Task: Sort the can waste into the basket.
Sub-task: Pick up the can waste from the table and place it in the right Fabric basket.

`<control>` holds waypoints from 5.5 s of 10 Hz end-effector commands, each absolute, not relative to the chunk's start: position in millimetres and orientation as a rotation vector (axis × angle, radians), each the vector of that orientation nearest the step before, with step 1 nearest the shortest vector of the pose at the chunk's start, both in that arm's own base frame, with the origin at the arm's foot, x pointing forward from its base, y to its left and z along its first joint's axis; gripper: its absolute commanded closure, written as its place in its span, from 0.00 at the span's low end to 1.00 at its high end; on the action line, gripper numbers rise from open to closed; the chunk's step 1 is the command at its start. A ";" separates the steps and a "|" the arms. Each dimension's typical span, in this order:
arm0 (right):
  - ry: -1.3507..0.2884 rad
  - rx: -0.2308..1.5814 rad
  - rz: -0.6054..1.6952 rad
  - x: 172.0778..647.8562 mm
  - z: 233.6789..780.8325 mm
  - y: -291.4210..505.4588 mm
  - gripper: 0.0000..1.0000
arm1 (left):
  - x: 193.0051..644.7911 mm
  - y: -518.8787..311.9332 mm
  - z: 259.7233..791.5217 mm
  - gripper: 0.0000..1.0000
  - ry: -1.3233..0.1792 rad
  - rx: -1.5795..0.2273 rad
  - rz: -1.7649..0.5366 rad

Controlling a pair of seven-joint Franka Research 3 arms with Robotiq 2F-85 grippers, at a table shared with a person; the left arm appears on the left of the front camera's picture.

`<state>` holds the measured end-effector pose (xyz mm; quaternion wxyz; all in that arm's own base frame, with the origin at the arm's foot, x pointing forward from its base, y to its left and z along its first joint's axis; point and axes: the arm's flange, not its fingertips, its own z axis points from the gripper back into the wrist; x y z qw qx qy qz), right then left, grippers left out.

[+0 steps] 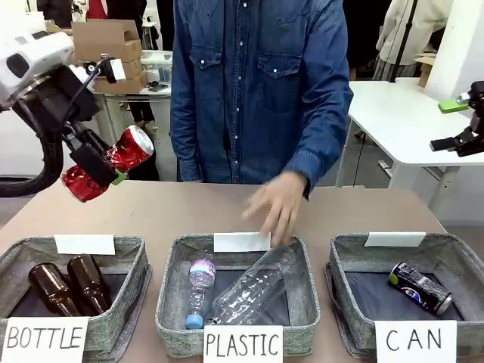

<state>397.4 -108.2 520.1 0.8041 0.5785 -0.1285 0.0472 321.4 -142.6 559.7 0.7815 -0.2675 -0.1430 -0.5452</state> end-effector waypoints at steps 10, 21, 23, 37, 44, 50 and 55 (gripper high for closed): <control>-0.368 0.898 -0.096 315.4 537.1 -210.7 0.00 | 342.5 -452.2 523.0 0.99 -0.486 -0.740 -1.317; -0.441 0.799 -0.198 230.4 522.7 -283.8 0.00 | 317.8 -622.5 463.7 0.99 -0.538 -0.790 -1.319; -0.441 0.799 -0.198 230.4 522.7 -283.8 0.00 | 314.3 -624.2 463.0 0.99 -0.556 -0.794 -1.327; -0.453 0.798 -0.128 244.4 521.2 -270.7 0.00 | 334.9 -542.9 493.1 0.00 -0.431 -0.530 -1.381; -0.545 0.927 0.295 367.2 547.9 -4.5 0.00 | 368.9 -232.4 565.4 0.00 -0.394 -0.557 -0.675; -0.164 1.329 -0.053 390.9 544.2 34.3 0.00 | 352.8 -42.7 540.7 0.00 -0.523 -1.455 0.255; -0.106 1.359 -0.053 391.5 529.9 26.0 0.00 | 362.3 -27.3 543.5 0.00 -0.364 -1.187 0.108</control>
